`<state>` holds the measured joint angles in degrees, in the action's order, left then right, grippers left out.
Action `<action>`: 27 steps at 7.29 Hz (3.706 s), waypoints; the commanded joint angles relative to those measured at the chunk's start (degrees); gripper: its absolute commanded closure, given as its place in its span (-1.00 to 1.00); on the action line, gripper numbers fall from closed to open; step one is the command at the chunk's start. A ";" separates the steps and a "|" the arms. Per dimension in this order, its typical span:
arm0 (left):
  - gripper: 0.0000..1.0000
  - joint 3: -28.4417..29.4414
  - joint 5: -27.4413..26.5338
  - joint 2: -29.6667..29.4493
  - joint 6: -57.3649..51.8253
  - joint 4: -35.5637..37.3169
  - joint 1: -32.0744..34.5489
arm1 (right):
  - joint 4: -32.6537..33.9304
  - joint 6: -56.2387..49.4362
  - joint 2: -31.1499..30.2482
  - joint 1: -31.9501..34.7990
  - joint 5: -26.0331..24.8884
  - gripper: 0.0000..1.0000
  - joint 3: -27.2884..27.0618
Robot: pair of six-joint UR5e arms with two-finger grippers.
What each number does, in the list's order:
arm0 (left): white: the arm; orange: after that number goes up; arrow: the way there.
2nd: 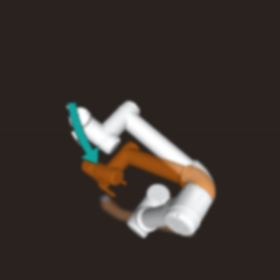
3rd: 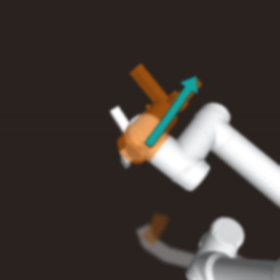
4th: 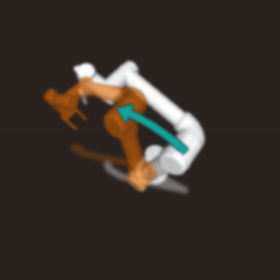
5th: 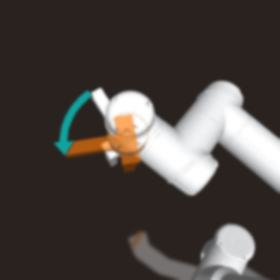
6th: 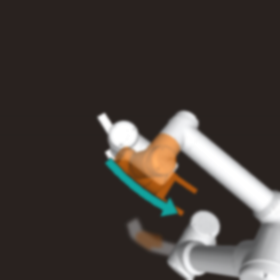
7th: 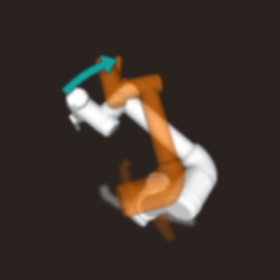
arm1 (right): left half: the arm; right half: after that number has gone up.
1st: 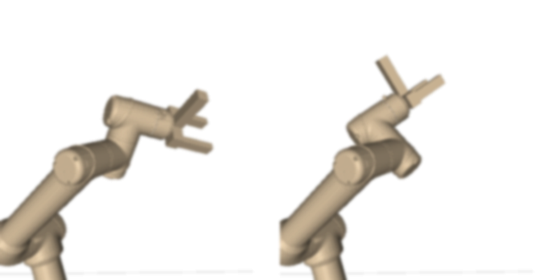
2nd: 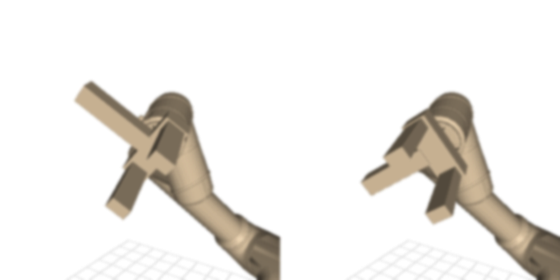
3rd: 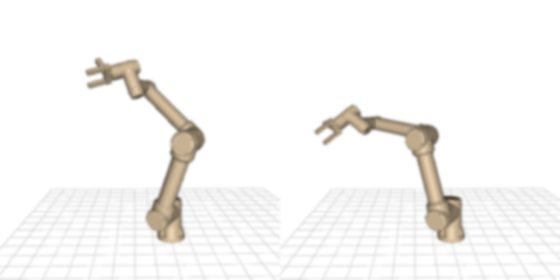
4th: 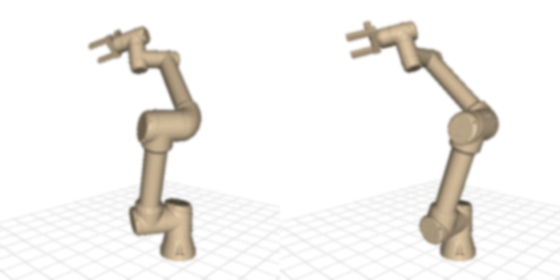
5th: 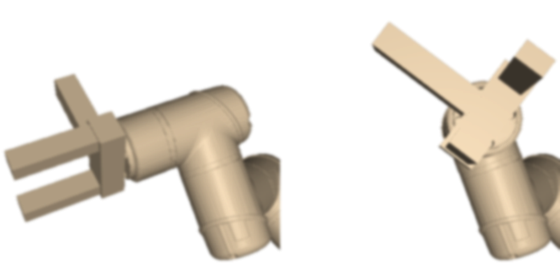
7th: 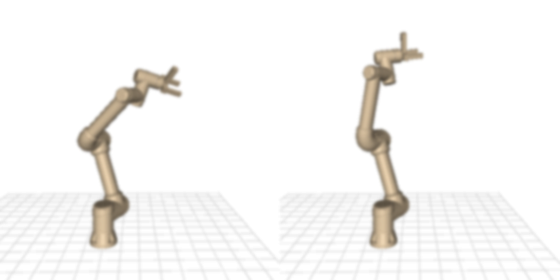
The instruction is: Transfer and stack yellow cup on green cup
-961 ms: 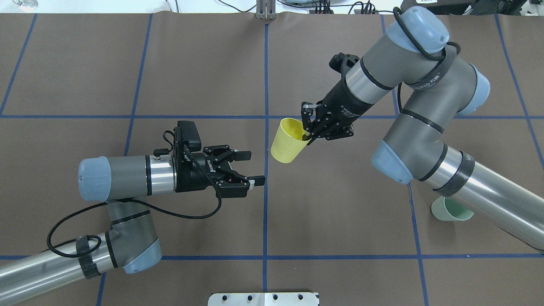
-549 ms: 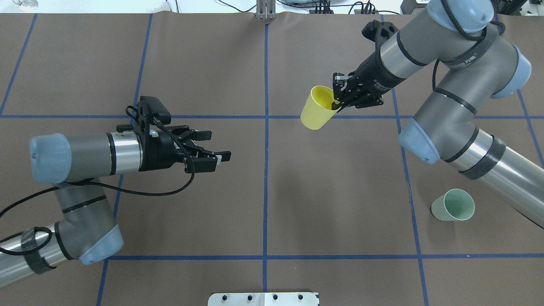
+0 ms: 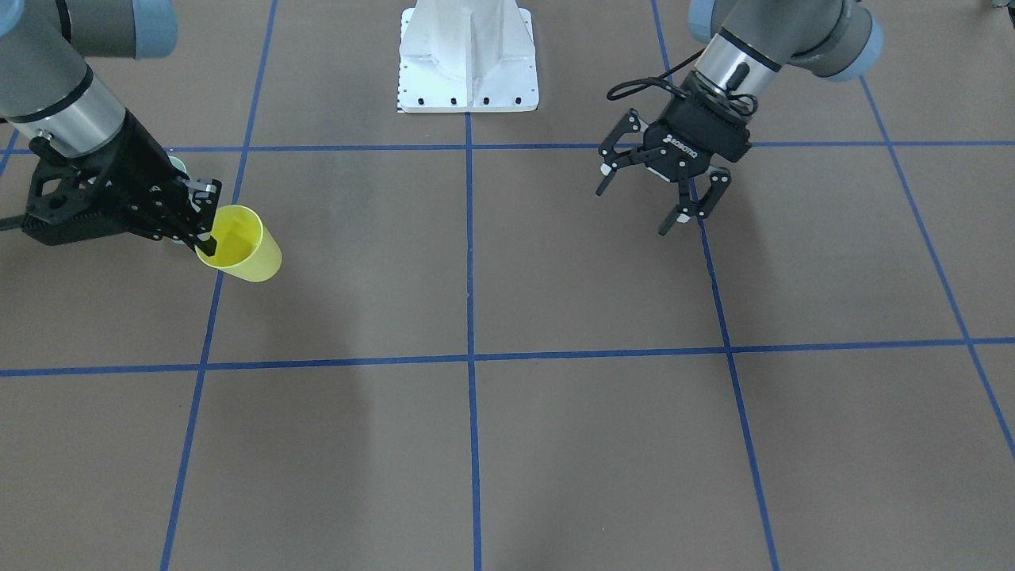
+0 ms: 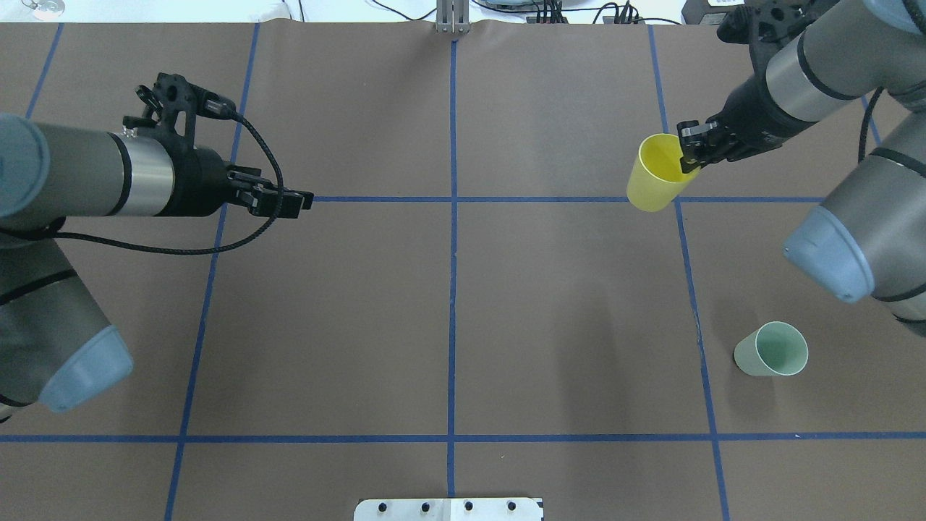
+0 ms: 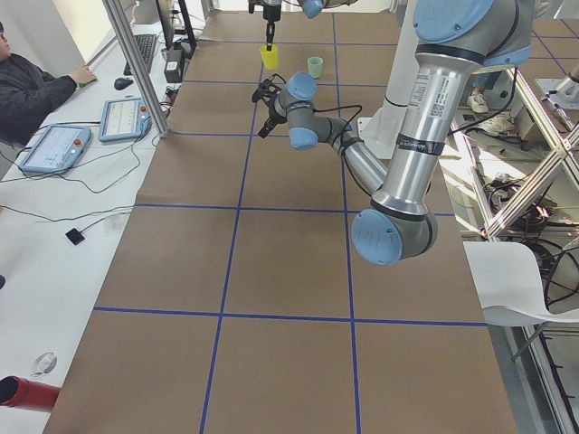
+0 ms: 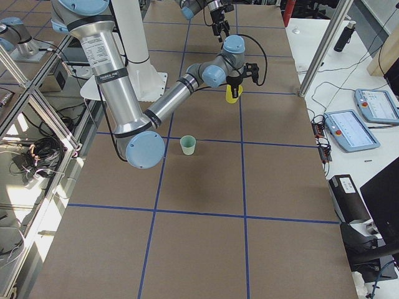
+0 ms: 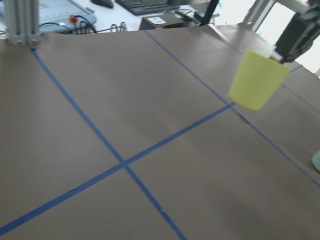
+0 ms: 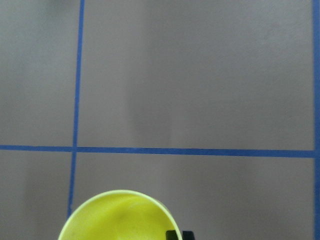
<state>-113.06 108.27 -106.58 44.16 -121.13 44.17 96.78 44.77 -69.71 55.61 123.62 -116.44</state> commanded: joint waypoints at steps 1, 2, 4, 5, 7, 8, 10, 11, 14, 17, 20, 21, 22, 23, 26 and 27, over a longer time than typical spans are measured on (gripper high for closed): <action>-1.00 -0.41 3.78 -0.38 -9.56 13.93 7.13 | 11.23 -9.06 -5.49 0.02 -2.68 1.00 -9.04; -1.00 -0.06 3.87 -0.38 -13.97 17.47 9.16 | 11.15 -12.74 -10.31 0.37 -2.68 1.00 -11.50; -1.00 0.64 5.01 0.14 -14.98 18.12 11.80 | 11.24 -15.68 -16.84 0.47 -2.59 1.00 -11.97; -1.00 1.25 6.32 0.15 -15.07 18.04 12.34 | 11.24 -15.77 -19.13 0.38 -1.90 1.00 -11.70; -1.00 1.52 6.51 0.24 -15.07 17.95 12.43 | 11.50 -15.68 -19.33 -1.45 -1.63 1.00 -9.95; -1.00 1.61 6.60 0.24 -15.07 18.04 13.39 | 11.41 -15.68 -19.24 -2.34 -1.63 1.00 -8.81; -1.00 2.05 6.60 0.24 -15.07 18.04 13.75 | 11.76 -15.68 -19.33 -3.23 -0.23 1.00 -8.27; -1.00 2.31 6.60 0.15 -15.07 18.04 13.92 | 11.85 -15.68 -19.41 -3.40 -0.13 1.00 -8.19; -1.00 2.49 6.60 0.15 -15.07 17.95 14.01 | 11.85 -15.68 -19.50 -4.02 0.13 1.00 -6.88; -1.00 2.49 6.60 0.23 -15.07 17.95 14.01 | 11.85 -15.42 -19.50 -5.16 0.48 1.00 -6.60; -1.00 2.40 6.69 0.23 -15.07 17.95 14.01 | 11.94 -15.15 -19.59 -5.95 0.48 1.00 -6.52; -1.00 2.40 6.69 0.24 -15.07 17.95 14.01 | 11.85 -15.15 -19.76 -5.95 0.48 1.00 -6.34; -1.00 2.40 6.69 0.15 -15.07 17.95 14.01 | 11.85 -15.15 -19.85 -6.04 0.39 1.00 -6.08; -1.00 2.40 6.69 0.15 -15.07 17.86 14.01 | 11.85 -15.15 -19.85 -6.04 0.39 1.00 -5.82; -1.00 2.40 6.69 0.24 -15.07 17.95 14.01 | 11.59 -15.15 -19.85 -6.39 0.39 1.00 -4.68; -1.00 2.40 6.69 0.24 -15.07 17.95 14.01 | 11.59 -15.15 -19.77 -6.74 0.39 1.00 -4.41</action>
<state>-110.65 114.96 -106.36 29.09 -103.19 58.18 108.44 29.62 -89.55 49.22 124.01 -121.29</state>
